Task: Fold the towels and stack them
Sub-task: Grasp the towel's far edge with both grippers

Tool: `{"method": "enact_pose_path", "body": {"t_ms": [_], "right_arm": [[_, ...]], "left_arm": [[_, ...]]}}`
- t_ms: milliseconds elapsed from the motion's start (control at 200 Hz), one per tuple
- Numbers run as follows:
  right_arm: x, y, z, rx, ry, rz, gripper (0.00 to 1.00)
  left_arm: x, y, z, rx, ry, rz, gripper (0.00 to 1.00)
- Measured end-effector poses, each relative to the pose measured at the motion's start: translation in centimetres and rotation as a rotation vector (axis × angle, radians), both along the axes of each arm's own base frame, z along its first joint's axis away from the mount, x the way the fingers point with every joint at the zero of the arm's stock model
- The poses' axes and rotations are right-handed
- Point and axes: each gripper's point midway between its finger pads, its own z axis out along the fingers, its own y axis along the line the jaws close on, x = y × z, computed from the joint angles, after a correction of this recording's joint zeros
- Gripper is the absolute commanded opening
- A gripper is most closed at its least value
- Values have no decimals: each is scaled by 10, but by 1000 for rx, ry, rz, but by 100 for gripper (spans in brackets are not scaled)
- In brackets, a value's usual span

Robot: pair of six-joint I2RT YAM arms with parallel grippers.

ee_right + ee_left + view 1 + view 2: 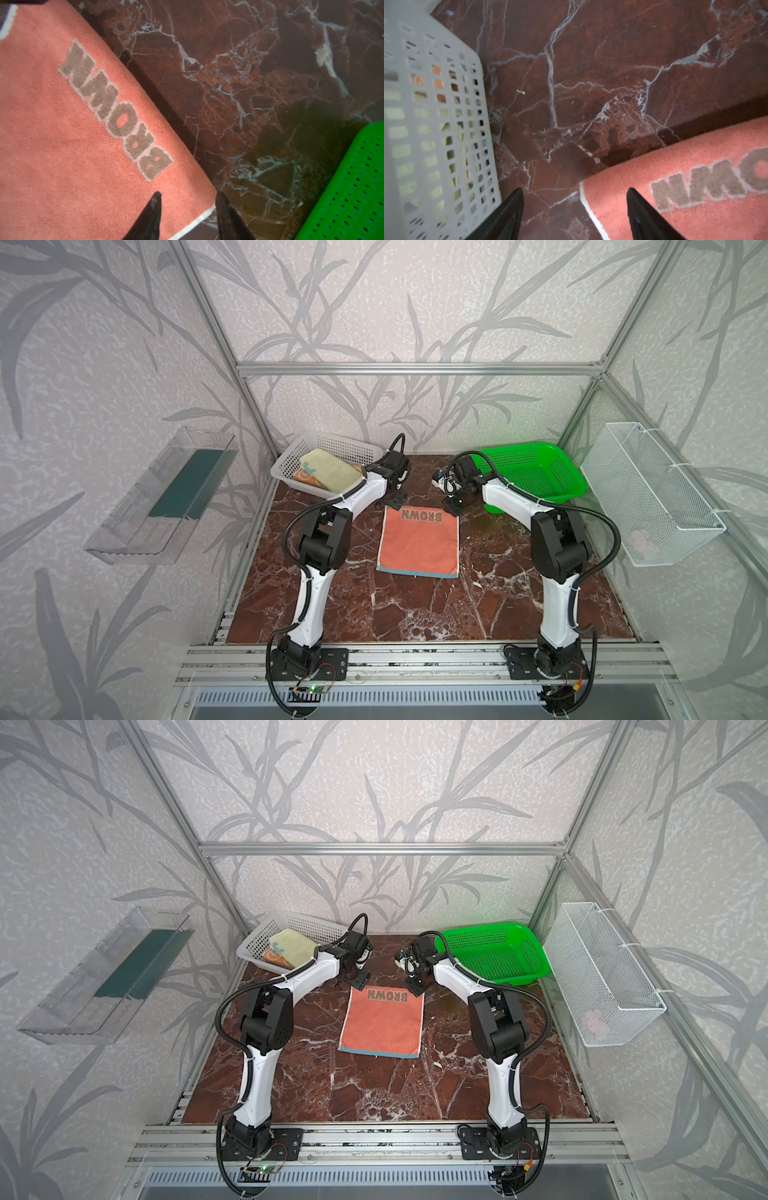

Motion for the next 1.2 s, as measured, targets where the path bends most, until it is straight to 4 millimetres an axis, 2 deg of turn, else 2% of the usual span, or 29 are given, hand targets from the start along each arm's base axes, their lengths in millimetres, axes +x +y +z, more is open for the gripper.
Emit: {"method": "enact_pose_path", "body": {"t_ms": [110, 335, 755, 895, 1035, 1200], "right_arm": [[6, -5, -10, -14, 17, -3, 43], [2, -14, -28, -47, 69, 7, 43], [8, -16, -36, -86, 88, 18, 43], [9, -18, -47, -96, 116, 14, 42], [14, -18, -49, -95, 131, 13, 41], [15, -17, -51, -94, 154, 20, 31]], "left_arm": [[3, 1, -11, 27, 34, -31, 71], [-3, 5, -29, 84, 90, -82, 63], [-3, 10, -34, 137, 100, -121, 62], [-3, 10, -35, 145, 110, -132, 62], [-3, 9, -36, 147, 121, -143, 56], [-4, 8, -38, 151, 142, -156, 47]]}}
